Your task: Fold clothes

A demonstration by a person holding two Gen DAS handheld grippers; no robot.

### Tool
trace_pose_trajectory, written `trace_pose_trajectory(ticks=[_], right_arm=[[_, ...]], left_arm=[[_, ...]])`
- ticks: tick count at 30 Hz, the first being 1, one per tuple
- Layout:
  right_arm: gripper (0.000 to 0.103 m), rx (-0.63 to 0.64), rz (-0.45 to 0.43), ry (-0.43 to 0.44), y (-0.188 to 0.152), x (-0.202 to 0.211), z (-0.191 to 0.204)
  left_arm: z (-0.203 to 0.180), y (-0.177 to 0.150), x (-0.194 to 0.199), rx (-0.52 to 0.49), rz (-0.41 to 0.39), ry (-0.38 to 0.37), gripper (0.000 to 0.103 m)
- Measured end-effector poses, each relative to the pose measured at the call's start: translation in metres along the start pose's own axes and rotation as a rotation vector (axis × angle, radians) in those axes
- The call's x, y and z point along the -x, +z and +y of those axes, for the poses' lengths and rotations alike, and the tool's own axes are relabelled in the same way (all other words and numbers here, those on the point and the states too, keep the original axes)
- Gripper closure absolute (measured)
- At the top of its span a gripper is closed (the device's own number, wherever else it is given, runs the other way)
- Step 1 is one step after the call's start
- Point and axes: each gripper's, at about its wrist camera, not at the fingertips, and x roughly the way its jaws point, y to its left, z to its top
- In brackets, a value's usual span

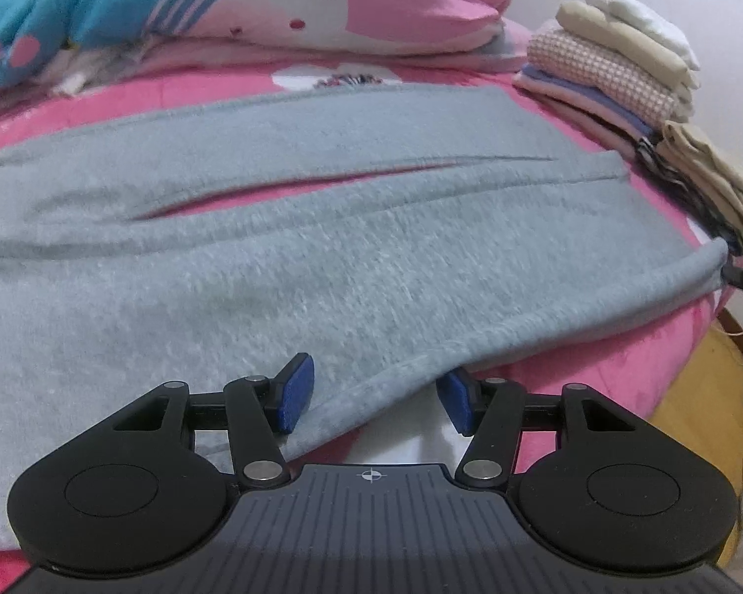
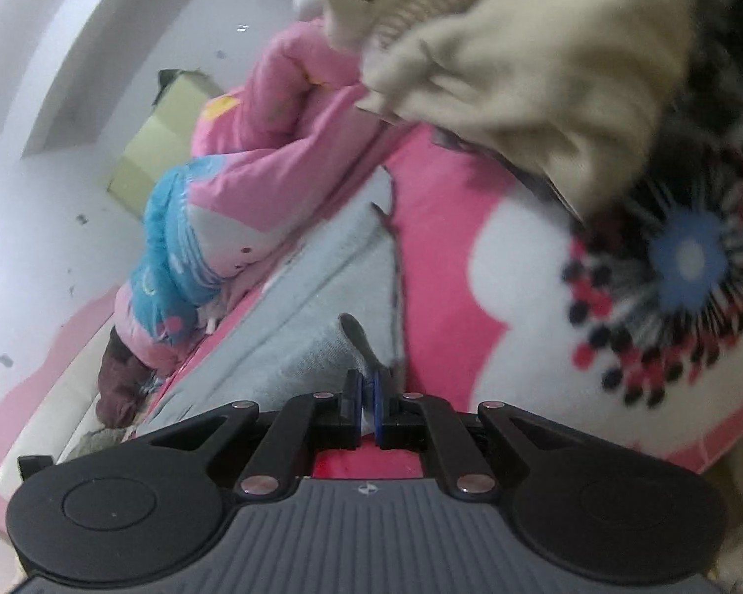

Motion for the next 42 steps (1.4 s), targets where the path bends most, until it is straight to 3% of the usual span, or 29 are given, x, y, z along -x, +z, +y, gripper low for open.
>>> trace_pose_trajectory(ticks=[4, 8, 11, 15, 18, 20, 31, 42], right_arm=[[0.099, -0.015, -0.005, -0.007, -0.003, -0.002, 0.000], [0.099, -0.018, -0.012, -0.004, -0.002, 0.001, 0.003], [0.099, -0.011, -0.014, -0.005, -0.004, 0.002, 0.005], [0.099, -0.013, -0.026, 0.002, -0.004, 0.005, 0.005], [0.099, -0.006, -0.037, 0.007, -0.004, 0.007, 0.009], [0.099, -0.004, -0.045, 0.011, -0.003, 0.008, 0.011], [0.099, -0.012, -0.071, 0.023, -0.004, 0.010, 0.013], [0.099, -0.048, -0.066, 0.028, -0.011, 0.006, -0.002]], left_arm=[[-0.027, 0.003, 0.016, -0.101, -0.065, 0.049, 0.048], [-0.063, 0.006, 0.032, -0.183, -0.145, 0.016, 0.048], [-0.087, 0.007, 0.035, -0.204, -0.168, -0.027, 0.049], [-0.131, -0.002, 0.029, -0.303, -0.130, -0.152, 0.052], [-0.171, -0.015, 0.016, -0.415, -0.085, -0.215, 0.066], [-0.187, -0.021, 0.004, -0.452, -0.074, -0.213, 0.078], [-0.186, -0.014, -0.041, -0.362, -0.081, -0.132, 0.088], [-0.186, -0.009, -0.056, -0.330, -0.071, -0.145, 0.088]])
